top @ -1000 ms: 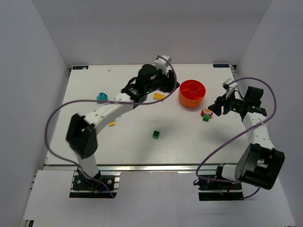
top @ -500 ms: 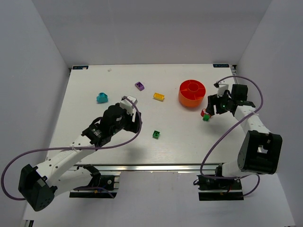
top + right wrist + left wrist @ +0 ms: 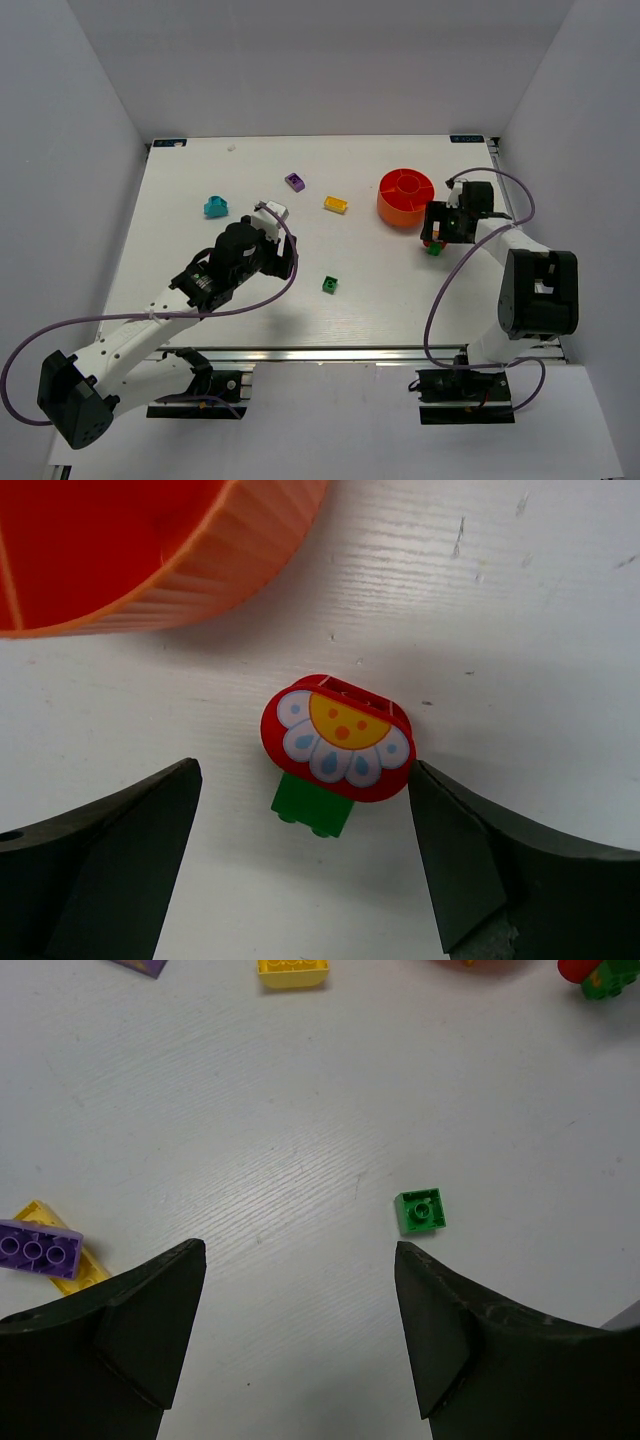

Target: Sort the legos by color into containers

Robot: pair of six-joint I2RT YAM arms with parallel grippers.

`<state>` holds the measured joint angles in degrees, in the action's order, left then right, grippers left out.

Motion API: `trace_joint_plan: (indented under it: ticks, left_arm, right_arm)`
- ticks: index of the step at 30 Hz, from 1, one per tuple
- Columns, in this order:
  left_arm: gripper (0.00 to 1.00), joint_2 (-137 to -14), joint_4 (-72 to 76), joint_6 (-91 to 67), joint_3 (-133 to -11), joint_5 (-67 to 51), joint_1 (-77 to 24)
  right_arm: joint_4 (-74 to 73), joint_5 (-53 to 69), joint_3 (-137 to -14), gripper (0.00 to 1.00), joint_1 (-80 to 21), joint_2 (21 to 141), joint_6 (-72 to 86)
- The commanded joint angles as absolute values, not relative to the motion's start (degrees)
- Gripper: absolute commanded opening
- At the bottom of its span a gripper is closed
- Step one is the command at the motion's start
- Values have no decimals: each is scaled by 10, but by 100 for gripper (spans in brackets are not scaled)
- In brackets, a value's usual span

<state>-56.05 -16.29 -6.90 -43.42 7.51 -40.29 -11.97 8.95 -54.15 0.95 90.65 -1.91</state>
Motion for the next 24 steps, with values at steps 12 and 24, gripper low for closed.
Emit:
trace_joint_plan:
  ticks: [12,24]
  left_arm:
    - [86,-560,-157,-63,-444,74,-403]
    - [86,-559,-157,-62,-444,77,-403]
  right_arm:
    - [-71,-34,-553,89,-25,964,138]
    - [-90,-48,-563,80,-26,983,163]
